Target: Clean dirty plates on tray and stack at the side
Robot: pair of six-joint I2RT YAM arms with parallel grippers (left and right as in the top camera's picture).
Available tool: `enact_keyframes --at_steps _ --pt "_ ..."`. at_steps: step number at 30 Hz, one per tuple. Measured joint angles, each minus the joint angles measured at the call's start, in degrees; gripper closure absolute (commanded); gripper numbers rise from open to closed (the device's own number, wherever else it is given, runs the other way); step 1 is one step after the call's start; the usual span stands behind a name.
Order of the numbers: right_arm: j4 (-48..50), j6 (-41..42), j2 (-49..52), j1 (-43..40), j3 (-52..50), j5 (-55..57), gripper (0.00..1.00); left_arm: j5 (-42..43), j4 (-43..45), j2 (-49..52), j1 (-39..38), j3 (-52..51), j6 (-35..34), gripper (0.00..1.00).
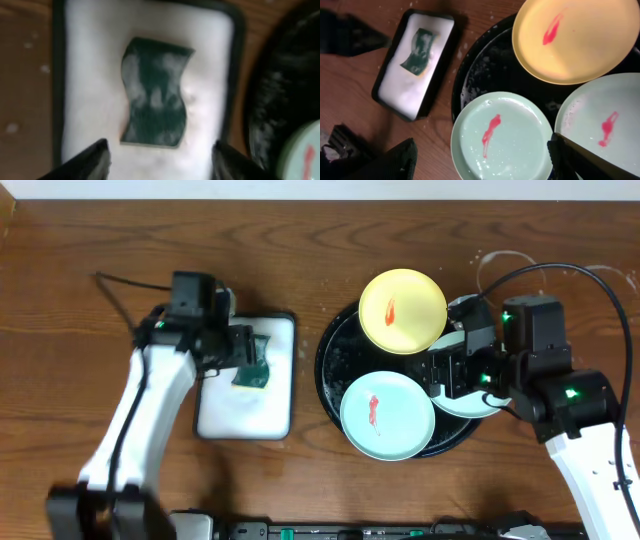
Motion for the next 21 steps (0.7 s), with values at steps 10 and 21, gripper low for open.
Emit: enact_keyframes --at_steps 10,21 --pt "0.7 0.0 0.0 0.0 0.0 0.3 0.16 -1.4 8.0 17.3 -2.9 0.0 0.6 0.66" --pt "0.8 0.0 0.0 0.0 0.0 0.3 0.16 -3.6 7.0 20.2 -3.3 2.0 0.8 0.85"
